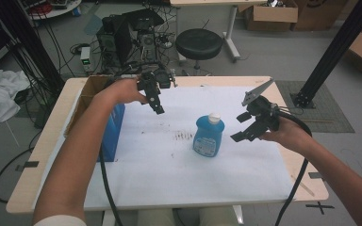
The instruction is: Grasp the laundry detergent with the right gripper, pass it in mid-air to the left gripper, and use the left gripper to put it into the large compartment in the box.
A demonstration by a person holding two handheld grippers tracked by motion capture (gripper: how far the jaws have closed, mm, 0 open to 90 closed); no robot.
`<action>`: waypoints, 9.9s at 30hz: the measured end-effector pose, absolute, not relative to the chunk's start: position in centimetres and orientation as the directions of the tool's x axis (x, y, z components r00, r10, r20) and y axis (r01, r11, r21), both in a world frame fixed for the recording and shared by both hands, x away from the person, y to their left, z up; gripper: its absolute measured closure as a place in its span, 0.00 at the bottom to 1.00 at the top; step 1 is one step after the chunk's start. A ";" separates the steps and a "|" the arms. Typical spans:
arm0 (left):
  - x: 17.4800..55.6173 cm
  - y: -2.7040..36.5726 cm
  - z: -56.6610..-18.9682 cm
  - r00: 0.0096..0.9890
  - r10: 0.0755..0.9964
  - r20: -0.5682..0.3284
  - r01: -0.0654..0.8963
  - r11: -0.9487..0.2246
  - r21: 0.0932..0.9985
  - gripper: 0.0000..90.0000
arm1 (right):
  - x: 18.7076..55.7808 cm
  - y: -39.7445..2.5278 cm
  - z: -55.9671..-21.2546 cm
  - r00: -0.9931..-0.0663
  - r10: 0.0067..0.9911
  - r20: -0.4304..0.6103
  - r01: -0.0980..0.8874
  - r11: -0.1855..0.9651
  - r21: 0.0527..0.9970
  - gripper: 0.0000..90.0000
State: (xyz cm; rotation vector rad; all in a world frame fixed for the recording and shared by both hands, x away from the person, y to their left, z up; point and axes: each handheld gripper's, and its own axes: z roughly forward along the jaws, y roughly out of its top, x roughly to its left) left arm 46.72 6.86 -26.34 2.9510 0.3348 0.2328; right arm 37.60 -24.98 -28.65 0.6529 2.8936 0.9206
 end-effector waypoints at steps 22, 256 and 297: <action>46.5 7.1 -26.6 0.962 0.235 0.137 0.210 -0.961 0.179 0.23 | 36.4 -25.5 -32.3 -0.888 0.443 0.124 0.397 0.604 0.690 0.18; 39.0 2.6 -23.3 0.998 0.055 0.002 0.055 -0.994 0.098 0.23 | 37.7 -21.1 -34.5 -0.997 0.035 0.066 0.075 0.479 0.875 0.50; 38.1 1.0 -22.4 0.999 0.010 -0.040 0.016 -0.987 0.160 0.23 | 38.1 -15.2 -35.7 -0.999 -0.014 0.040 0.027 0.518 0.855 0.50</action>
